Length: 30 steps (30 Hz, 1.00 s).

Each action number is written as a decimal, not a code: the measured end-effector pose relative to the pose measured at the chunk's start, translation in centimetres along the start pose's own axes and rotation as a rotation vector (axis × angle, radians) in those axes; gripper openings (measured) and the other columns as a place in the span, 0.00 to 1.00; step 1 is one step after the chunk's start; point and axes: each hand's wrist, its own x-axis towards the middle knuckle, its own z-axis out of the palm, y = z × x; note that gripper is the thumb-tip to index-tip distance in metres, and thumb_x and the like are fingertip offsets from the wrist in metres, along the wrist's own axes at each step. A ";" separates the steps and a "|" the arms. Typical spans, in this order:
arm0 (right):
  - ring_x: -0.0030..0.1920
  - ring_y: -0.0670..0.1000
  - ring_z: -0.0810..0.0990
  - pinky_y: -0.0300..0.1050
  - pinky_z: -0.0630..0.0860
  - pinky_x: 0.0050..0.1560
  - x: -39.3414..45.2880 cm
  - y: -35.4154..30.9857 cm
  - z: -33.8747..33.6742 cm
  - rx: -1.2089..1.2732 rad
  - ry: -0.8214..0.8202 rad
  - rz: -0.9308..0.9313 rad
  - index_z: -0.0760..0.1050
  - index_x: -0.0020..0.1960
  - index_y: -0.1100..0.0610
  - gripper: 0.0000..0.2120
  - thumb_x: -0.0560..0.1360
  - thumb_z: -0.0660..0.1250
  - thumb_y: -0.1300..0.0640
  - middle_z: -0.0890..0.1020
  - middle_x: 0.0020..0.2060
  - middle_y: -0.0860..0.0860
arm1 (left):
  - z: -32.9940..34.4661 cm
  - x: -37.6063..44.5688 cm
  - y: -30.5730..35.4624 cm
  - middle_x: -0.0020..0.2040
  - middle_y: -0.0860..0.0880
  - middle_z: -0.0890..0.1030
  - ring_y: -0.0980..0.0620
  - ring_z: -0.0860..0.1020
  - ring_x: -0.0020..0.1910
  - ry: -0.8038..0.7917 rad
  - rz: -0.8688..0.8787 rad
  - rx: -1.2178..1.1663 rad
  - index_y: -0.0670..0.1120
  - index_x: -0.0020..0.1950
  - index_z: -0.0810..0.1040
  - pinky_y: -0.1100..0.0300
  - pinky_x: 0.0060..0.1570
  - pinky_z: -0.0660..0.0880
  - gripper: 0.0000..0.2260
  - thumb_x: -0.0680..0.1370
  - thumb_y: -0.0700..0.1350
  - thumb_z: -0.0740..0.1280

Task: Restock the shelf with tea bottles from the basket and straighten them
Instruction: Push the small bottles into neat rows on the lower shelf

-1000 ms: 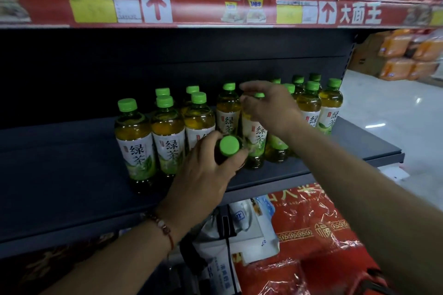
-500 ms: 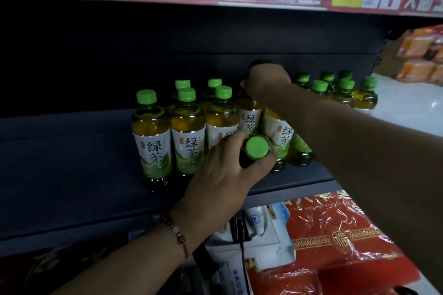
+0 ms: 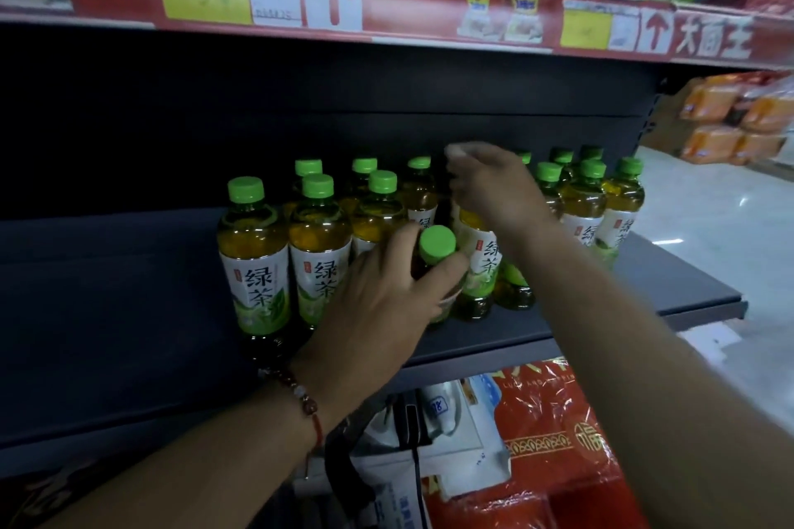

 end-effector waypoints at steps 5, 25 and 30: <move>0.55 0.53 0.81 0.49 0.75 0.61 -6.6 4.0 -1.2 0.490 0.219 0.336 0.80 0.53 0.54 0.08 0.81 0.61 0.58 0.84 0.51 0.55 | 0.0 3.0 -0.6 0.56 0.44 0.74 0.42 0.72 0.59 0.054 -0.019 0.121 0.52 0.67 0.70 0.49 0.60 0.70 0.30 0.68 0.47 0.76; 0.61 0.50 0.77 0.44 0.71 0.57 -5.5 14.1 0.5 -0.134 0.145 0.208 0.70 0.66 0.52 0.26 0.72 0.75 0.55 0.79 0.61 0.49 | 1.7 7.5 -1.4 0.57 0.39 0.79 0.36 0.63 0.72 -0.082 -0.036 0.337 0.50 0.72 0.68 0.41 0.74 0.45 0.34 0.69 0.56 0.74; 0.63 0.54 0.77 0.51 0.74 0.60 -5.4 14.9 1.1 -0.234 0.197 0.205 0.70 0.65 0.50 0.24 0.72 0.74 0.55 0.79 0.62 0.49 | 2.0 7.3 -1.0 0.58 0.38 0.79 0.35 0.64 0.71 -0.093 -0.057 0.379 0.49 0.72 0.67 0.39 0.73 0.47 0.34 0.69 0.55 0.73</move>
